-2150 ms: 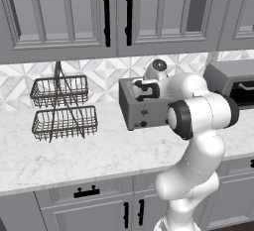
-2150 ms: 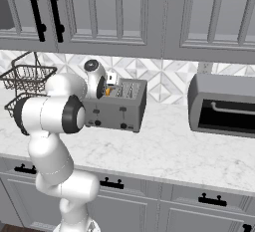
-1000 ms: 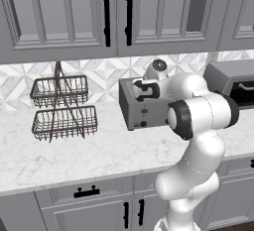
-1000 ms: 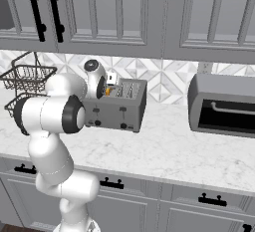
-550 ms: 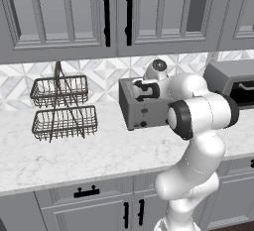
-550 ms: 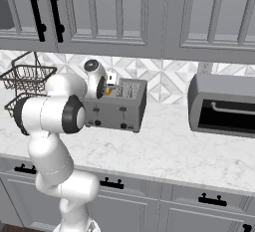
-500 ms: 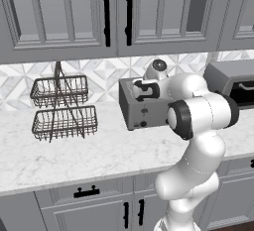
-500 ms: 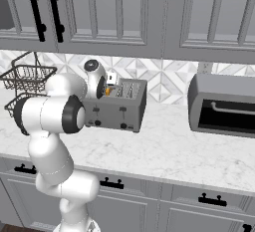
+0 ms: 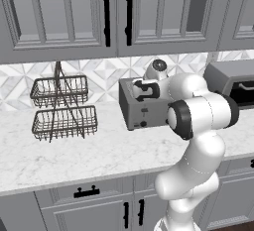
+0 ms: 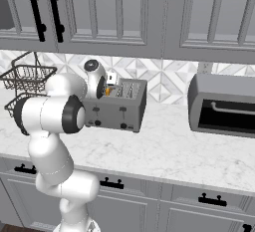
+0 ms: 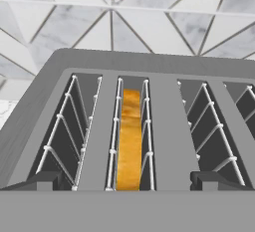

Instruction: Start the toaster. Once the lever pops up, take the bread to the plate on the dining counter.

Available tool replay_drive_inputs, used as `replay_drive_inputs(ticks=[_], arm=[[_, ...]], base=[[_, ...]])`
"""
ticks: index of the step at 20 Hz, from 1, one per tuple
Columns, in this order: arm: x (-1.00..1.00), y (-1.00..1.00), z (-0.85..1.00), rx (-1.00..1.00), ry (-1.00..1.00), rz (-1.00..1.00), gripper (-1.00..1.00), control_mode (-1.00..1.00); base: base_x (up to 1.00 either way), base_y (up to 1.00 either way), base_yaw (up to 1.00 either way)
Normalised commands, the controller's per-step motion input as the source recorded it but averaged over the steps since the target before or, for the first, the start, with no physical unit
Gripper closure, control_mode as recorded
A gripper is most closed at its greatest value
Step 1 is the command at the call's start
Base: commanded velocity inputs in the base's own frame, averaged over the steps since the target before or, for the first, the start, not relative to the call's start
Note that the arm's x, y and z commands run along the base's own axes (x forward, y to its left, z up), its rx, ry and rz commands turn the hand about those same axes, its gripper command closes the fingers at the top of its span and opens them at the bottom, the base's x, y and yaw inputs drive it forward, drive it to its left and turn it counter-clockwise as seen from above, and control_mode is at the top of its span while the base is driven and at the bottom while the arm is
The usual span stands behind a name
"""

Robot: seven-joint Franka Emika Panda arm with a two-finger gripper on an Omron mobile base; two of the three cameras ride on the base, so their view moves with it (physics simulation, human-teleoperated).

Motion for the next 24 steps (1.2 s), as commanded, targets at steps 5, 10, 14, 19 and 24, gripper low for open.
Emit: replay_drive_inputs(ticks=[5, 10, 14, 19, 24], arm=[[0.00, 0.00, 0.00, 0.00, 0.00, 0.00, -1.00, -1.00], [0.00, 0.00, 0.00, 0.00, 0.00, 0.00, -1.00, -1.00], [0.00, 0.00, 0.00, 0.00, 0.00, 0.00, -1.00, -1.00], [0.00, 0.00, 0.00, 0.00, 0.00, 0.00, -1.00, -1.00], [0.00, 0.00, 0.00, 0.00, 0.00, 0.00, -1.00, -1.00]], base=[[0.00, 0.00, 0.00], [0.00, 0.00, 0.00], [0.00, 0.00, 0.00], [0.00, 0.00, 0.00], [0.00, 0.00, 0.00]])
